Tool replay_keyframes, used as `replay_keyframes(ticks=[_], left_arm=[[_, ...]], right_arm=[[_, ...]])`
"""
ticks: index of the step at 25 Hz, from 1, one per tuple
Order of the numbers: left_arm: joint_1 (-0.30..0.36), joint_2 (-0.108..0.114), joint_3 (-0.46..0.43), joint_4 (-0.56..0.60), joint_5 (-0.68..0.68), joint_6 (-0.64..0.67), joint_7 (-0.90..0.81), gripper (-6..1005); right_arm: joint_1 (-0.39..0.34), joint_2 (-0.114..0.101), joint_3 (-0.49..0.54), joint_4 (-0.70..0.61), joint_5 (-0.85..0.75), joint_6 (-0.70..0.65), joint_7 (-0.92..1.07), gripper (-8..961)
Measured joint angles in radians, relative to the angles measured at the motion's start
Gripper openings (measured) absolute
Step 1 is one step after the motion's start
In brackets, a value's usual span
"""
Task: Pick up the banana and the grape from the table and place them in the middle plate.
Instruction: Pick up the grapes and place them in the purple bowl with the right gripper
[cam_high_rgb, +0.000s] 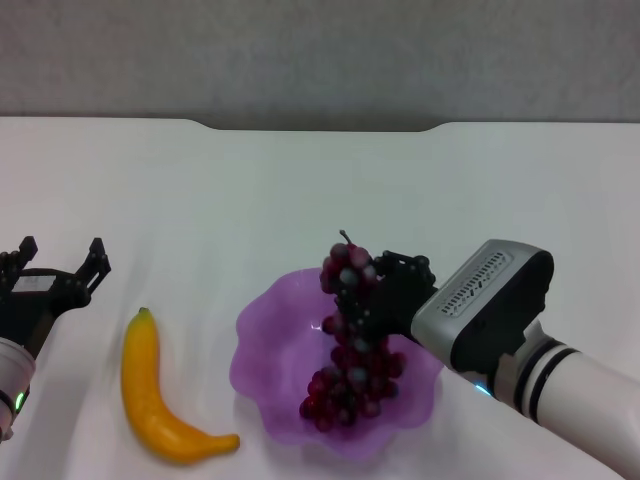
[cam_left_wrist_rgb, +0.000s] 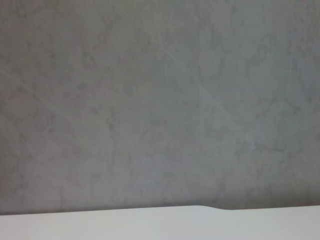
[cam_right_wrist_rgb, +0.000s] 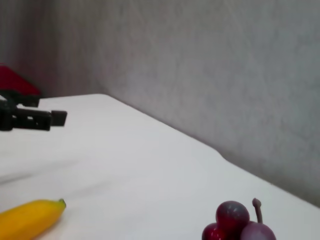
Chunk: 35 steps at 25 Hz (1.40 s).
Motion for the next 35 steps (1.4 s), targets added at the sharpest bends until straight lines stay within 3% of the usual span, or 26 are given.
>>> replay_keyframes(ticks=[6, 15, 26, 29, 31, 35], left_arm=[[0.0, 0.0, 0.0, 0.0, 0.0, 0.001, -0.005, 894], [0.0, 0.0, 0.0, 0.0, 0.0, 0.002, -0.005, 894], [0.002, 0.0, -0.004, 0.0, 0.0, -0.001, -0.005, 893], [0.005, 0.0, -0.005, 0.0, 0.0, 0.0, -0.005, 893], [0.007, -0.001, -0.004, 0.0, 0.0, 0.001, -0.006, 893], [0.008, -0.003, 0.001, -0.007, 0.003, 0.004, -0.007, 893]], right_arm=[[-0.004, 0.0, 0.026, -0.012, 0.005, 0.07, 0.01, 407], [-0.014, 0.0, 0.032, -0.064, 0.024, 0.03, 0.011, 414], [-0.076, 0.0, 0.007, -0.131, 0.021, -0.262, 0.011, 636], [-0.111, 0.0, 0.005, -0.136, 0.021, -0.354, 0.011, 752], [-0.133, 0.0, 0.009, -0.157, 0.024, -0.437, 0.016, 829], [-0.142, 0.005, 0.01, -0.294, 0.026, -0.678, 0.07, 841]])
